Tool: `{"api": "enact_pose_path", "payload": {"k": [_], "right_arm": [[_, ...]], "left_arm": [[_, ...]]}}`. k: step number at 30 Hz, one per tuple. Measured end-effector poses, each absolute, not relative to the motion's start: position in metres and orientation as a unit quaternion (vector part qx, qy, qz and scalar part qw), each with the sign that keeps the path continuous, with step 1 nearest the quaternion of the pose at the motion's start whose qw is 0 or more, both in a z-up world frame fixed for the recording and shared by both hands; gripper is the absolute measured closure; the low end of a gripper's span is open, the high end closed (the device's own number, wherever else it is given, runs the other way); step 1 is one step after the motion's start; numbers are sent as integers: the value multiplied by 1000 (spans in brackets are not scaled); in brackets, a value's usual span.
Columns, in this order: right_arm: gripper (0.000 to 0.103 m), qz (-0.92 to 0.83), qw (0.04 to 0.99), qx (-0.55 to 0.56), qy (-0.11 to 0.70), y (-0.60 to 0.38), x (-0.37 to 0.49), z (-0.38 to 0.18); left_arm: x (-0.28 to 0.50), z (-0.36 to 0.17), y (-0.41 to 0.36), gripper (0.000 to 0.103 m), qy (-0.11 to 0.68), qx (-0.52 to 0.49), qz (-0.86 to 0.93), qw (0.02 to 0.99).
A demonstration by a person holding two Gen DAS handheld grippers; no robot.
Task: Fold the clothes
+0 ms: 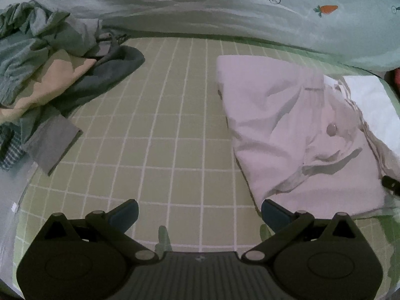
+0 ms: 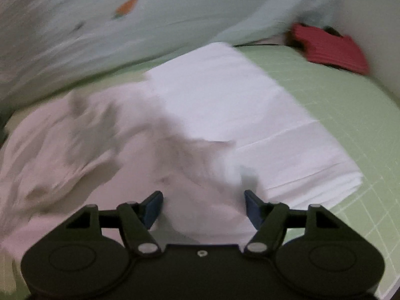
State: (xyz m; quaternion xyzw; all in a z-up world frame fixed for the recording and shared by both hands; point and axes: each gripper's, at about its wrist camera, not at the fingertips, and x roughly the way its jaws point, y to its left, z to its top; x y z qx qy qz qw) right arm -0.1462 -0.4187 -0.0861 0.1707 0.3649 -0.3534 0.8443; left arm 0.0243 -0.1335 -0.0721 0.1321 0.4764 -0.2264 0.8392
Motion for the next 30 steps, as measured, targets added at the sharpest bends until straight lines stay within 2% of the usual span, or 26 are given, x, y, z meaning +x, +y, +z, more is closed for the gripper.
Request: {"api": "enact_pose_path", "payload": {"k": [5, 9, 12, 14, 19, 25, 27, 28, 30], "right_arm": [[29, -319, 869, 157, 345, -404, -148, -67], [29, -331, 875, 214, 282, -417, -166, -47], [22, -370, 864, 228, 255, -424, -172, -42], [18, -401, 844, 223, 277, -431, -170, -49], [17, -383, 794, 200, 427, -435, -153, -94], [16, -354, 835, 176, 383, -433, -160, -64], [9, -354, 847, 168, 360, -437, -166, -51], [2, -358, 844, 169, 362, -441, -170, -51], [1, -365, 839, 171, 365, -449, -178, -51]], "left_arm": [[22, -74, -131, 0, 480, 128, -225, 838], [24, -73, -129, 0, 480, 122, -219, 841], [28, -74, -128, 0, 482, 115, -216, 841], [31, -75, -130, 0, 485, 112, -217, 840], [36, -76, -139, 0, 487, 101, -222, 839], [49, -72, -159, 0, 482, 69, -228, 843], [53, -73, -169, 0, 477, 65, -236, 844], [55, -73, -175, 0, 475, 65, -238, 845], [59, -77, -184, 0, 478, 63, -236, 844]]}}
